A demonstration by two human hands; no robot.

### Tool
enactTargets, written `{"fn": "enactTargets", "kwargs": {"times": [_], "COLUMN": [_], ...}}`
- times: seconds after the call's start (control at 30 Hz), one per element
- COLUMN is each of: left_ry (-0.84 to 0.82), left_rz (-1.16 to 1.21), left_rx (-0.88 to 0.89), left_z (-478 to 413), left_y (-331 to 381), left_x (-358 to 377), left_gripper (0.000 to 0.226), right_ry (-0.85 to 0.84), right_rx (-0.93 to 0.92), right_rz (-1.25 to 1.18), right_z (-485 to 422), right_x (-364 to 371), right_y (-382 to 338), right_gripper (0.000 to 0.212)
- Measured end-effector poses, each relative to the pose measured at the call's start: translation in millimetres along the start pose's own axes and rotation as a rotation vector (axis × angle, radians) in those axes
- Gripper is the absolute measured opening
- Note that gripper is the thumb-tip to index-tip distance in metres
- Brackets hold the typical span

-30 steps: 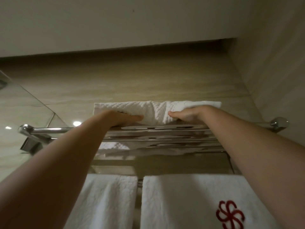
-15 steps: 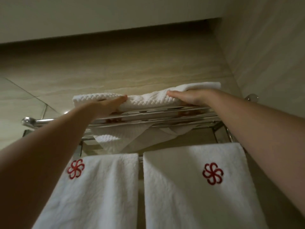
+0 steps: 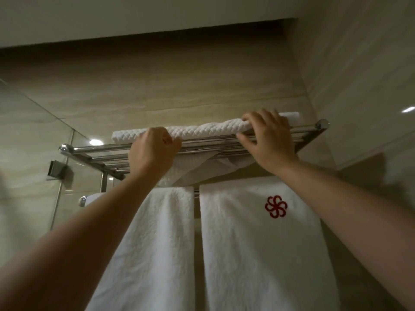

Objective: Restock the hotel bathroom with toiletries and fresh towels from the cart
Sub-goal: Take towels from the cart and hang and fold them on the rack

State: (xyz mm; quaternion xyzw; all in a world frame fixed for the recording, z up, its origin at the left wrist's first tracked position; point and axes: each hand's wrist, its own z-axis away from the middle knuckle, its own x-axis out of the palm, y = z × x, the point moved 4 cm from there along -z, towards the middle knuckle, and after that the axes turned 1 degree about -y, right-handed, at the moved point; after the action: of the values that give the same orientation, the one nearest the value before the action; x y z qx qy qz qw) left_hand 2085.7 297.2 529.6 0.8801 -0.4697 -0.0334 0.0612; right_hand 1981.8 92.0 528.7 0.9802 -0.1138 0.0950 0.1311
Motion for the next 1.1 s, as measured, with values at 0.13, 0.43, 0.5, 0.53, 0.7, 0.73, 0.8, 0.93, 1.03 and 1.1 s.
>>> {"fn": "enactTargets", "kwargs": {"times": [0.13,0.43,0.5,0.53,0.7,0.73,0.8,0.93,1.03,1.1], "left_ry": [0.011,-0.127,-0.044,-0.006,0.087,0.095,0.119,0.136,0.145,0.171], "left_rz": [-0.133,-0.262,-0.257,-0.263,-0.272,-0.27,-0.251,-0.223,-0.219,-0.215], "left_rx": [0.259,0.323,0.327,0.328,0.316,0.316,0.322,0.316,0.323,0.342], "left_z": [-1,-27,-26,-25,-27,-27,-27,-24,-24,-24], "left_y": [5,-1,-7,-10,-14,-15,-17,-19,-22,-23], "left_x": [4,28,31,33,38,38,39,40,42,43], "left_gripper": [0.026,0.045,0.046,0.047,0.048,0.047,0.046,0.044,0.043,0.043], "right_ry": [-0.156,-0.15,-0.042,-0.02,-0.403,-0.517,-0.64,-0.726,-0.553,-0.438], "right_rx": [-0.081,-0.046,-0.133,-0.197,-0.379,-0.347,-0.23,-0.093,-0.088,-0.078], "right_rz": [0.111,0.077,0.067,0.052,-0.073,-0.058,-0.084,-0.19,-0.168,-0.124], "right_z": [-7,-3,15,23,30,29,27,18,19,22], "right_x": [14,18,18,19,57,71,97,138,162,169], "right_y": [-10,9,4,-3,-55,-66,-84,-110,-117,-121], "right_gripper": [0.044,0.03,0.031,0.032,0.034,0.035,0.037,0.04,0.046,0.054]}}
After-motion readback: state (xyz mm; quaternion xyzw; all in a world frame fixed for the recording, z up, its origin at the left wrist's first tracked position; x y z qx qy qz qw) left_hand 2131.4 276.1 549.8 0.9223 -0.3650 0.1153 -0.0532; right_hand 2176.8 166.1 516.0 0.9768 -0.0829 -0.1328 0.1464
